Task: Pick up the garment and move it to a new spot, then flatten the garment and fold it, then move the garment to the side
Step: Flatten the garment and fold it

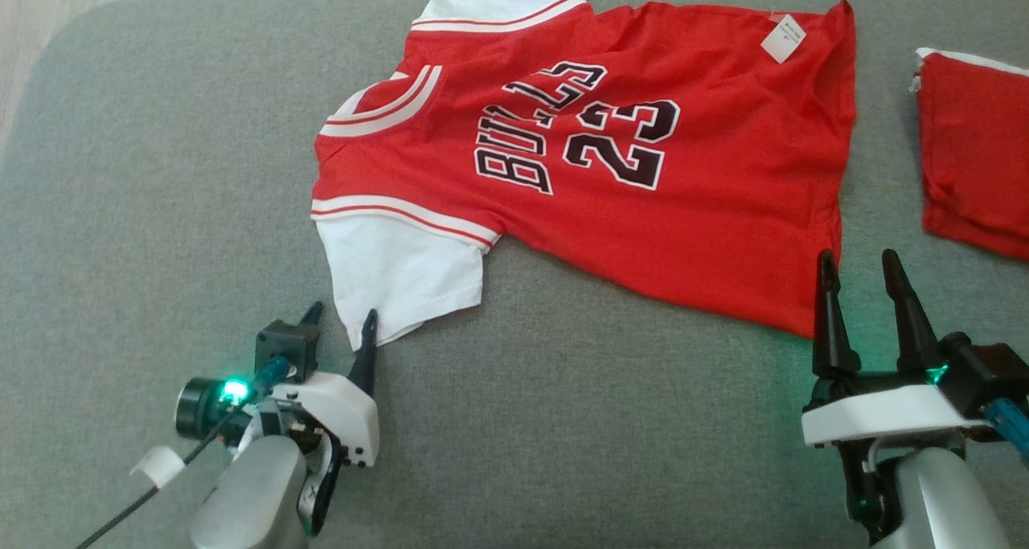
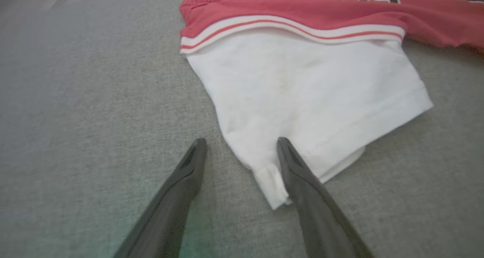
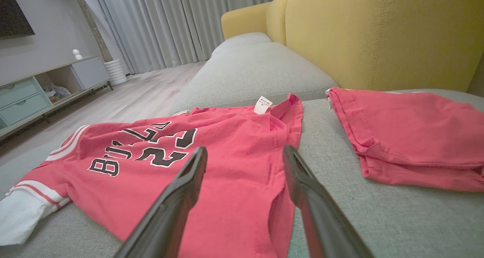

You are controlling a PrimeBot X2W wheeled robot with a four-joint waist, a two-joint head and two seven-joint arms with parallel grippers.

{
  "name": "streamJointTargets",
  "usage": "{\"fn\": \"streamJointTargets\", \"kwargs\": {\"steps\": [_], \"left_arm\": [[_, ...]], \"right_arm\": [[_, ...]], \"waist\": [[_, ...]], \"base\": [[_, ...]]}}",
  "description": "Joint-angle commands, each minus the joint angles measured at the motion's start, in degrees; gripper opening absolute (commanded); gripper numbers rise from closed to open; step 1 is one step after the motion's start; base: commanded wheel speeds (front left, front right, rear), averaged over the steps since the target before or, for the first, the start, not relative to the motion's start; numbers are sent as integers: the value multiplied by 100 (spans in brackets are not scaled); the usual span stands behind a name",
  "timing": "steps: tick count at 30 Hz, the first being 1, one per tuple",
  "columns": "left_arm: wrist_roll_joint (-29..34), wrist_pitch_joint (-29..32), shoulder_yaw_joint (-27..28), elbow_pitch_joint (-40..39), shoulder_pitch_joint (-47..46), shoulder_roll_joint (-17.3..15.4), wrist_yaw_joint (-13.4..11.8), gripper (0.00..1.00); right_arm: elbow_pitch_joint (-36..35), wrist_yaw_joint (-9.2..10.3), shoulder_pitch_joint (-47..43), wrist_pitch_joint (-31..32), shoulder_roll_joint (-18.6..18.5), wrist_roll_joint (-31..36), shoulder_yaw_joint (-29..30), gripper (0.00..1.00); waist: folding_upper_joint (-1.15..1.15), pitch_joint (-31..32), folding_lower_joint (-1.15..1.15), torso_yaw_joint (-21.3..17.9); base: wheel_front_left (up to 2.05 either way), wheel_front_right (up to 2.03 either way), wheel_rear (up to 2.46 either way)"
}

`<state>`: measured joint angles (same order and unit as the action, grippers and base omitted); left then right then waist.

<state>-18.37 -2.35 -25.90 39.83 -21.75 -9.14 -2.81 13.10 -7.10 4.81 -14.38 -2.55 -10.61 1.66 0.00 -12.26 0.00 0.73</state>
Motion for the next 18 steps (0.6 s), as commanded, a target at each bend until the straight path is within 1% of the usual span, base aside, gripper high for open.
{"fn": "streamJointTargets", "kwargs": {"steps": [1,2,3,6,12,15,18], "left_arm": [[-48,110,101,29,-60,-111,27,98],[-62,150,82,55,-61,-111,61,34],[-72,165,68,72,-59,-114,84,0],[-119,-2,82,19,-58,-105,103,0],[-126,-845,264,-414,-113,-81,-107,0],[-89,-1084,314,-687,-104,-65,-192,0],[-32,-1200,352,-992,-81,-67,-238,0]], "right_arm": [[-151,-39,176,-62,-32,-36,-155,100],[-145,-39,176,-62,-32,-41,-162,100],[-137,-39,177,-62,-32,-43,-169,100],[-45,-39,146,-62,-32,-57,-160,100],[430,-39,54,-62,-32,20,-161,100],[779,-39,74,9,-32,113,-113,100],[1073,-39,137,149,-32,219,-48,100]], "waist": [[0,9,0,-8],[0,18,0,-17],[0,37,0,-26],[0,153,0,-39],[0,324,0,5],[0,364,0,33],[0,375,0,81]], "base": [[0,0,0],[0,0,0],[0,0,0],[0,0,0],[0,0,0],[0,0,0],[0,0,0]]}}
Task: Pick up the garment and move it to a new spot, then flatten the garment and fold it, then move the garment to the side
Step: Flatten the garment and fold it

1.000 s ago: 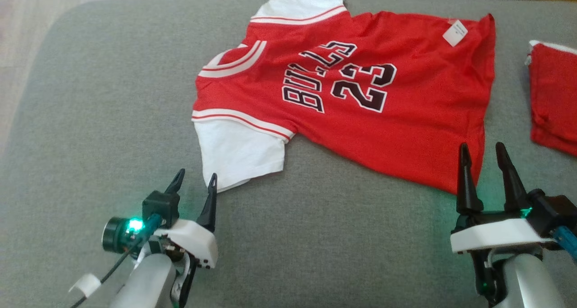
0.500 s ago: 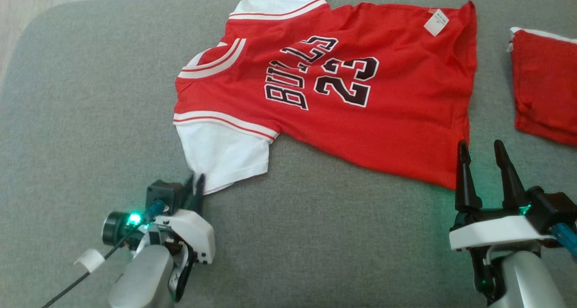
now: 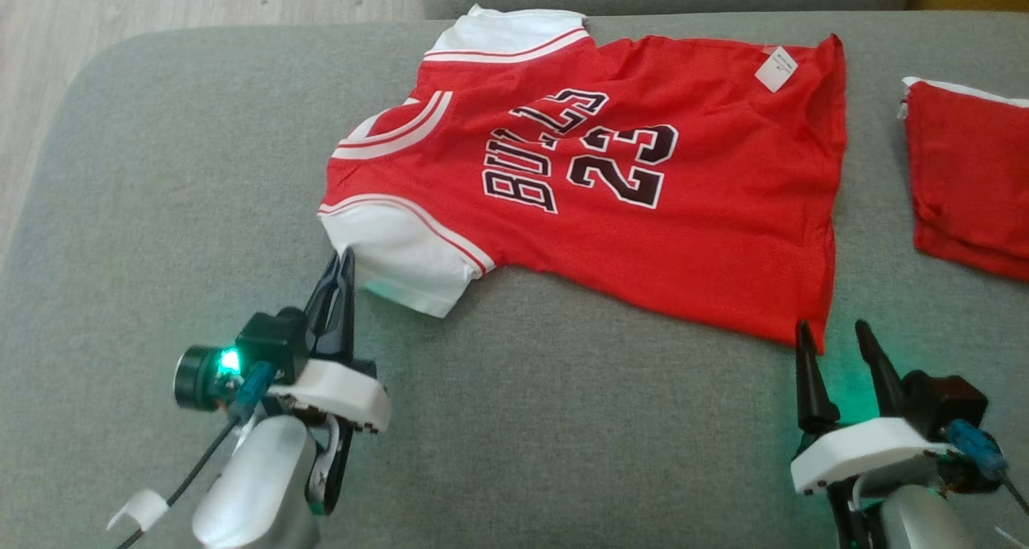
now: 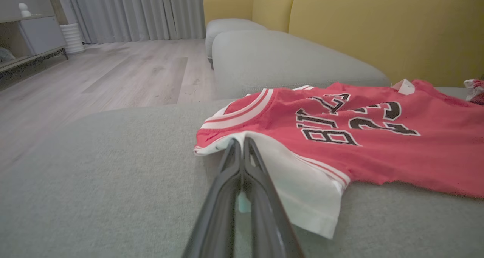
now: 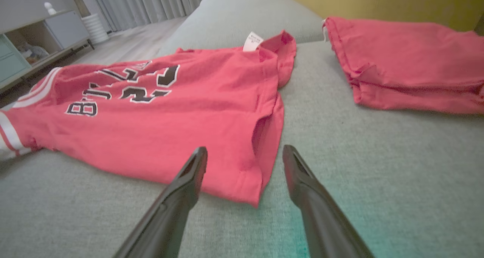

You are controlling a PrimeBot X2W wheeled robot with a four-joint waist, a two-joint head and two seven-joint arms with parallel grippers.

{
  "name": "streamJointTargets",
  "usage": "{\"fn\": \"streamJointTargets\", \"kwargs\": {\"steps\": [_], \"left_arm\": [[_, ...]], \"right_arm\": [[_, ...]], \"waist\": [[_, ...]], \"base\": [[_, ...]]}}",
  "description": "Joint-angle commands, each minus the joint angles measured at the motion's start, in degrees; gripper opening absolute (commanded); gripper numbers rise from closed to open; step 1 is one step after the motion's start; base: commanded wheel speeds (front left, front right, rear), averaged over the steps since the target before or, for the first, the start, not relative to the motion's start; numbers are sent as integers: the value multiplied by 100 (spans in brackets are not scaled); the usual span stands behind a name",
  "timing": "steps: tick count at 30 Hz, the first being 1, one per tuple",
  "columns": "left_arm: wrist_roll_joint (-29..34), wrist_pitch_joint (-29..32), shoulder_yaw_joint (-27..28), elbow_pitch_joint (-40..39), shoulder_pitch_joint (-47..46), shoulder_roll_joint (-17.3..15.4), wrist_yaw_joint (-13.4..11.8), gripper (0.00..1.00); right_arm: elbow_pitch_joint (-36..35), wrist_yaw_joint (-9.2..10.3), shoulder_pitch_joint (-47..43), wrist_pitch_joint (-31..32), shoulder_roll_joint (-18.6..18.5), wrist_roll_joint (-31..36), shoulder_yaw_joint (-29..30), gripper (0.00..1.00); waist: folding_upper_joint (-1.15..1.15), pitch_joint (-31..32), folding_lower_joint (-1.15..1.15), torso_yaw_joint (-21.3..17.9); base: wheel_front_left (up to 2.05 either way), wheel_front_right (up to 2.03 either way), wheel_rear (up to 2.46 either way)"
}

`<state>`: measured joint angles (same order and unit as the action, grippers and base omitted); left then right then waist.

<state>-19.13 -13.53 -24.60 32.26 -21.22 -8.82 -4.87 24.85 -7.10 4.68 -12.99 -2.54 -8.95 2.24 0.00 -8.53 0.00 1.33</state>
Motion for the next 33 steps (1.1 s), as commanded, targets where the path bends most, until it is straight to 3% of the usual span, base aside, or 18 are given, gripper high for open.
{"fn": "streamJointTargets", "kwargs": {"steps": [1,13,18,19,20,21,28,33], "left_arm": [[72,-103,209,-346,-119,-104,-4,0],[217,-145,228,-906,32,-121,57,0],[216,-146,299,-979,17,-189,82,0],[219,-146,312,-985,10,-201,77,0],[217,-146,322,-988,6,-207,74,0],[215,-146,330,-988,2,-213,72,0],[68,-146,426,-1004,-10,-203,132,0],[-633,-91,703,-1147,-42,-15,520,0]], "right_arm": [[-22,-39,178,52,-33,63,-77,100],[972,-39,625,402,-33,18,179,100],[1311,-39,727,582,-33,46,-13,100],[1355,-39,733,608,-33,22,-78,71],[1385,-39,737,624,-33,-12,-156,21],[1408,-39,735,652,-33,-70,-253,0],[1211,-39,795,430,-33,-272,-506,0],[807,-39,908,207,-33,-661,-545,0]], "waist": [[0,1,0,35],[0,-65,0,161],[0,-74,0,166],[0,-66,0,163],[0,-59,0,159],[0,-51,0,154],[0,53,0,78],[0,227,0,6]], "base": [[0,0,0],[0,0,0],[0,0,0],[0,0,0],[0,0,0],[0,0,0],[0,0,0],[0,0,0]]}}
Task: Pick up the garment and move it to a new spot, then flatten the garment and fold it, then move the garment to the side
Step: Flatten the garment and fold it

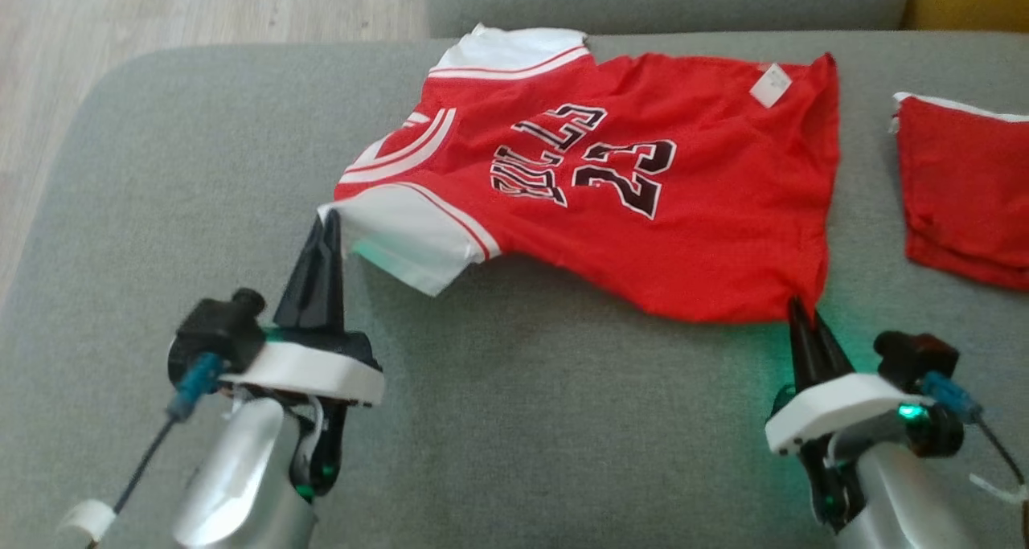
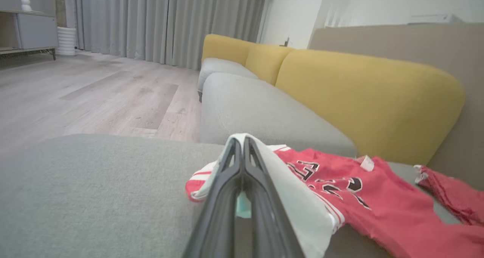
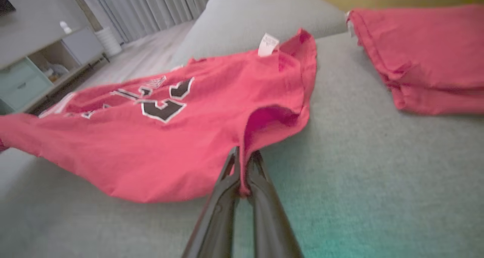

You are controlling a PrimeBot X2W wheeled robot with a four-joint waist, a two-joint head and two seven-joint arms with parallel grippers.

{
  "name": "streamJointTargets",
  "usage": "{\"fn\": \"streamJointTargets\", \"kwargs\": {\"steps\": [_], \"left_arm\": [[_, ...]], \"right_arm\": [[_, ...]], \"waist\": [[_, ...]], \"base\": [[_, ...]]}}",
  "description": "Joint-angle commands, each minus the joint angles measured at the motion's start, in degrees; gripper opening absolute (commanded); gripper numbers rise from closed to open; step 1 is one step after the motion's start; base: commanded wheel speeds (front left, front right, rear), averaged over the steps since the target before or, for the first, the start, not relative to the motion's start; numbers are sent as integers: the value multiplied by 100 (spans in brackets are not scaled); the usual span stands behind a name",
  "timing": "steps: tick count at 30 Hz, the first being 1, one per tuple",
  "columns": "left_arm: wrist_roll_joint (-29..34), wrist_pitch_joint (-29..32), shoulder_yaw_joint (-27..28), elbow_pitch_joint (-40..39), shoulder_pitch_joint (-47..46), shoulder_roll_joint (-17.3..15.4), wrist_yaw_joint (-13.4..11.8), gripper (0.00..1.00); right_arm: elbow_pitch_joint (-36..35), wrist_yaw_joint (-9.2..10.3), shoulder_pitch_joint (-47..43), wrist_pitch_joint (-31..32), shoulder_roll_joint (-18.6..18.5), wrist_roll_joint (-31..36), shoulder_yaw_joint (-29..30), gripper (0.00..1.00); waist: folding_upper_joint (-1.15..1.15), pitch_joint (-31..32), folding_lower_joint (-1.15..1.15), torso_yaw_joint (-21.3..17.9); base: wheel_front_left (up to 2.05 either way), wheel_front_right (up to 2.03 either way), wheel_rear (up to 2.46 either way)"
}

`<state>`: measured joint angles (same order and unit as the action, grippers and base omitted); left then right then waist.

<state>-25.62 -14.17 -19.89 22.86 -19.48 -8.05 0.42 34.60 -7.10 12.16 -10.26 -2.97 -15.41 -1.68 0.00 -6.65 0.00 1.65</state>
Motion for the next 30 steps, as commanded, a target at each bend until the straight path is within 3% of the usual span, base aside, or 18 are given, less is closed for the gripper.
{"fn": "streamJointTargets", "kwargs": {"steps": [1,8,17,25,30], "left_arm": [[-82,3,296,-249,-257,-103,28,0],[-343,344,453,-646,-936,-115,89,0],[-572,526,791,-1363,-1749,-130,-77,0],[-647,896,974,-2765,-1740,-274,-378,0],[-737,1407,1130,-3741,-1858,-468,-585,0]], "right_arm": [[-268,-39,196,-78,10,-94,-160,0],[-1317,-39,571,147,6,-56,8,0],[-2868,-39,1137,717,-558,-240,62,0],[-4424,-39,1049,1517,-954,-606,362,0],[-5314,-39,908,2096,-829,-843,755,0]], "waist": [[0,75,0,-38],[0,270,0,2],[0,571,0,-87],[0,646,0,-84],[0,467,0,-104]], "base": [[0,0,0],[0,0,0],[0,0,0],[0,0,0],[0,0,0]]}}
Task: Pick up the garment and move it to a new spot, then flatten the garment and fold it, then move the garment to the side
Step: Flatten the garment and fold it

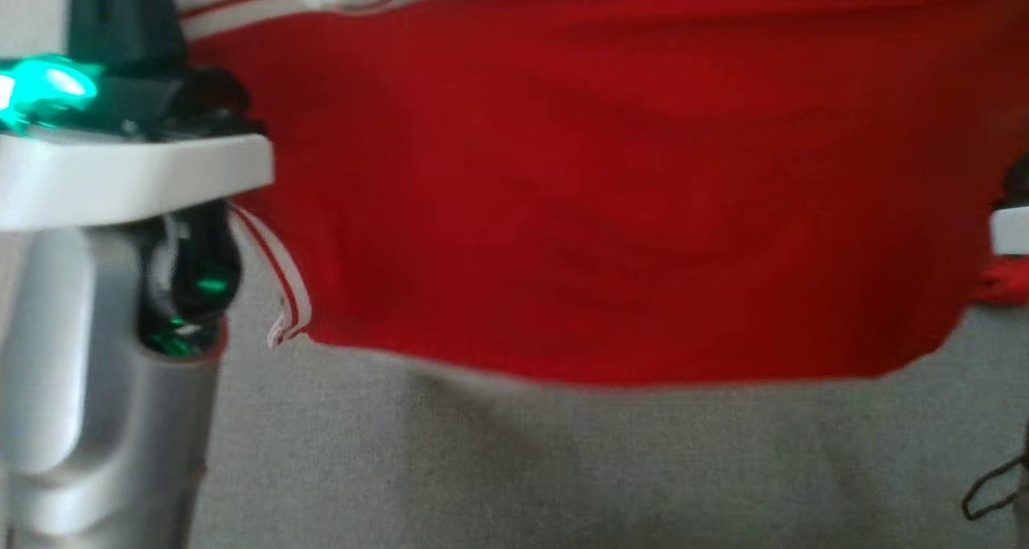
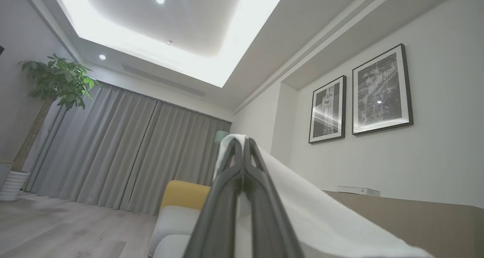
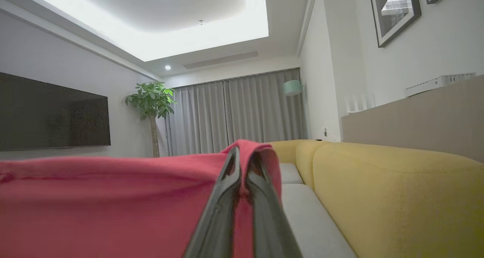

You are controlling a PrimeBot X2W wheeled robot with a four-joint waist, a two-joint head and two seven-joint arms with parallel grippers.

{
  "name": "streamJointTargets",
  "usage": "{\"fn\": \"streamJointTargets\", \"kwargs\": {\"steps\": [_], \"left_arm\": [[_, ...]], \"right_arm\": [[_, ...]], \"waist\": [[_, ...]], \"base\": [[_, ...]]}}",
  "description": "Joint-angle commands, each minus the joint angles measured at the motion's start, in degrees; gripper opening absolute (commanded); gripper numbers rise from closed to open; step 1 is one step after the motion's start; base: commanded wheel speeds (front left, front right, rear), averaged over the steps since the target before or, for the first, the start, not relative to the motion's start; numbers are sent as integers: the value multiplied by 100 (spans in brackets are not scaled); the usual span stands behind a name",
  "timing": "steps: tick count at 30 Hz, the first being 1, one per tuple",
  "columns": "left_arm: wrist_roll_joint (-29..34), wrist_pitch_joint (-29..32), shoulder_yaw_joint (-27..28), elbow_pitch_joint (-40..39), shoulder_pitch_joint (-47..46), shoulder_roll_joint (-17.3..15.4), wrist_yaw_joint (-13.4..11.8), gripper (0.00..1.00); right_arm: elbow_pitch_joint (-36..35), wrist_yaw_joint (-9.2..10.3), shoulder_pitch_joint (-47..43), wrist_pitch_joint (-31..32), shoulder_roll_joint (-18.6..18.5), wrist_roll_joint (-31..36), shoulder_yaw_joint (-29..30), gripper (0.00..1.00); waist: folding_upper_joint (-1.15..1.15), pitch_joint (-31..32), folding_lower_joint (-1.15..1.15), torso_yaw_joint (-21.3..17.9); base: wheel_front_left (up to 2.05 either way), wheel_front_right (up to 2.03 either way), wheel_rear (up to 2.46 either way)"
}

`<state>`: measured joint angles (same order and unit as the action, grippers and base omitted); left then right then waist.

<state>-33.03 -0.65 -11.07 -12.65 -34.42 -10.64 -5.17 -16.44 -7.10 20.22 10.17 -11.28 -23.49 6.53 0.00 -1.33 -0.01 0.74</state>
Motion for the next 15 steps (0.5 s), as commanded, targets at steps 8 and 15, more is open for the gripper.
{"fn": "streamJointTargets", "kwargs": {"steps": [8,15], "left_arm": [[-22,880,344,-116,-898,-648,-104,0],[169,1103,215,1672,-2497,-1055,332,0]], "right_arm": [[-532,-39,430,706,241,26,12,0],[984,-39,2196,592,-31,371,-427,0]], "waist": [[0,-811,1,-191],[0,-1877,1,-336]], "base": [[0,0,0],[0,0,0]]}}
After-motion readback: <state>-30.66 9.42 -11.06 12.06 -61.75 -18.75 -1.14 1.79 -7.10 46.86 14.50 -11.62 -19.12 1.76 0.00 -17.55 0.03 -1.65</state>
